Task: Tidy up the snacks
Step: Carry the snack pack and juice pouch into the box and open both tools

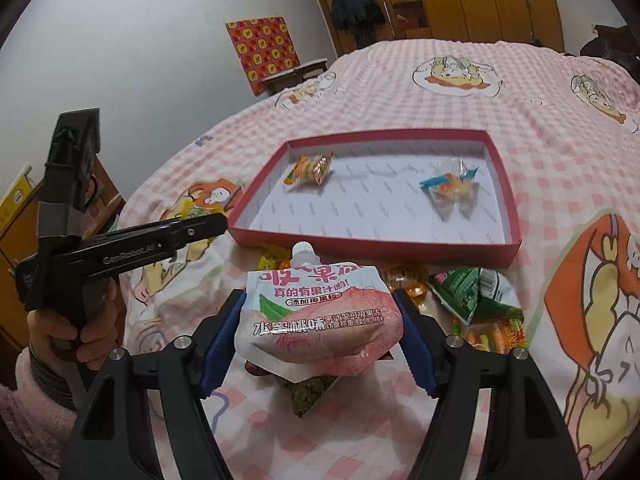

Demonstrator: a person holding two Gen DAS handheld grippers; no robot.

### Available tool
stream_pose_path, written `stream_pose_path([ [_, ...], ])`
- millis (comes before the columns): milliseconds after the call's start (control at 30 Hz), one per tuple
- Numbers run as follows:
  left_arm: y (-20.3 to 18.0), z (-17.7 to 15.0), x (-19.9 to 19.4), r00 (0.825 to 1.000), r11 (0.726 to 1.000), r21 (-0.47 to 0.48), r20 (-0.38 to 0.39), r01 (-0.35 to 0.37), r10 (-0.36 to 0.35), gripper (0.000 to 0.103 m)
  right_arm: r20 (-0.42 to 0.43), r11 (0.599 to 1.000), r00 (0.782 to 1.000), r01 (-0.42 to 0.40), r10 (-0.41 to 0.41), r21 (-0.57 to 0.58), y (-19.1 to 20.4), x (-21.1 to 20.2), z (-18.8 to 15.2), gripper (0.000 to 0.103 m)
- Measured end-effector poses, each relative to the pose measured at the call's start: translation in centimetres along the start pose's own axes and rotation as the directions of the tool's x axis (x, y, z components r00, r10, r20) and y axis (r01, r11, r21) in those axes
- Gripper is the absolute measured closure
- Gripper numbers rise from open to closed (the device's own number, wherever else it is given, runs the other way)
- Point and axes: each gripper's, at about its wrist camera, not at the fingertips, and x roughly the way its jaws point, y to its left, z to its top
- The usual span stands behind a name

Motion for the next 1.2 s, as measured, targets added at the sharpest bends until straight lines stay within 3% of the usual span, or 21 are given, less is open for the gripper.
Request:
stream_pose_path([
  [400,-0.9,1.7,1.9,1.000,1.000,0.021,-0.014,0.012,-0.012,0.072,0.014,1.000,1.000,0.014,-0.014,-0.014,-1.1,-0.9,2.1,0.030],
  [600,-1.2,2.5,3.8,1.000,1.000,0.026,-0.026,0.010,-0.009,0.072,0.025,0.998,0.998,0.058,-0.058,-0.009,-2.6,-0.8,3.6,0.030],
  [1200,-1.4,3.8,8.4,0.997,0.997,0.065,-0.067,-0.032,0.036,0.072,-0.021,0.987,0.988,0.151,-0.150,0.049,-6.9,3.4,5.9,0.030],
])
